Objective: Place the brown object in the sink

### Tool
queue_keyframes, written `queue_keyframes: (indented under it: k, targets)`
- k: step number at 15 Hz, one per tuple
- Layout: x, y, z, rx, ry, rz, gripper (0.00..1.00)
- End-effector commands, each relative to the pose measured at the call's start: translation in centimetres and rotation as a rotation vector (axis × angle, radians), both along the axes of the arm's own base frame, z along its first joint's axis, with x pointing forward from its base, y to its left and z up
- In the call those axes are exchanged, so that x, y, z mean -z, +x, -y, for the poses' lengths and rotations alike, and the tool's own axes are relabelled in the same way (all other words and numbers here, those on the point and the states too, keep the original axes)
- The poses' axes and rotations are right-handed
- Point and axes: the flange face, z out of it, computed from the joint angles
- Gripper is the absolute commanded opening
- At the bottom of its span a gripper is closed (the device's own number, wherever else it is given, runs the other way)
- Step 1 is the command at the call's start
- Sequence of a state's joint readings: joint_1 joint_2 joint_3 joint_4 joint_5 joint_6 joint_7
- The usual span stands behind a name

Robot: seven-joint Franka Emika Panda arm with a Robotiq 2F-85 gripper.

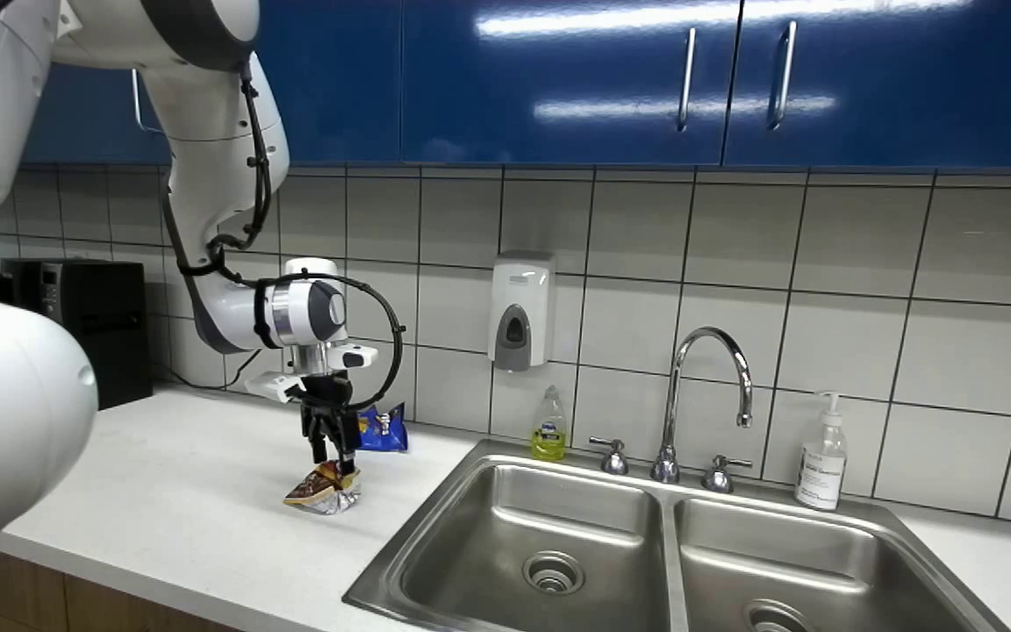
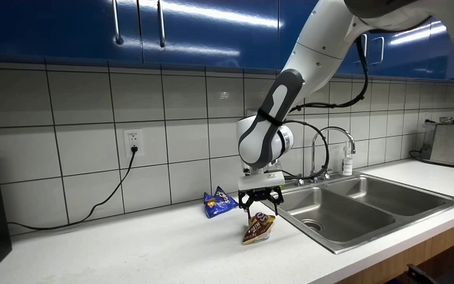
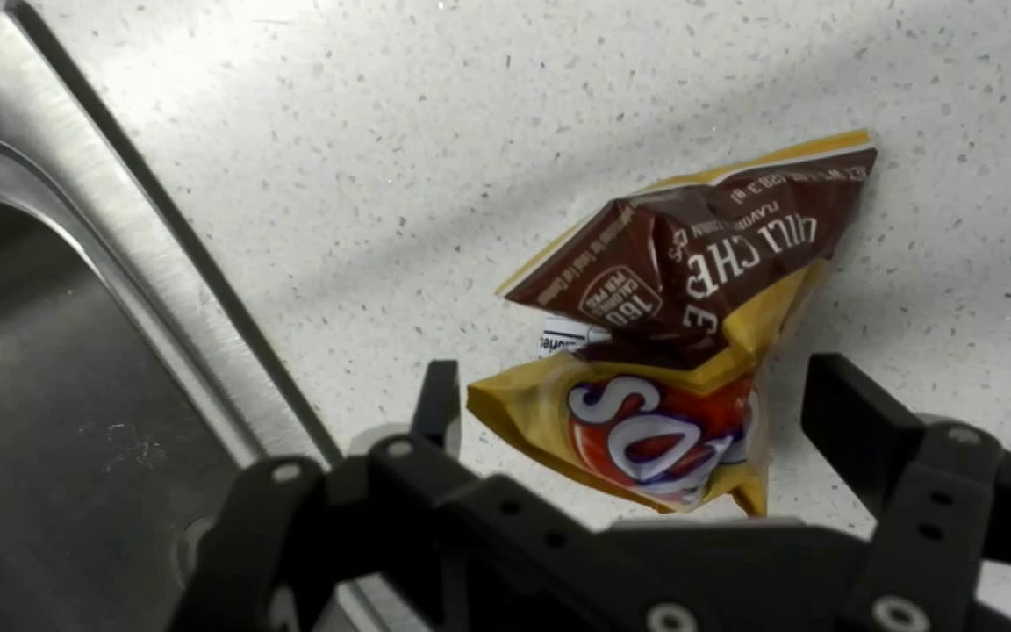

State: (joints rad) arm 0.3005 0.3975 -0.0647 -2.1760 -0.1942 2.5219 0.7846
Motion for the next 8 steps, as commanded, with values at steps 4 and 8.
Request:
queue_keyframes:
  k: [4,8]
  targets:
    - [-0.51,0.49,-0.63,0.035,-0.033,0.011,1.0]
    - [-0.01,0.24,-1.0,0.037,-0.032,0.002,1.0]
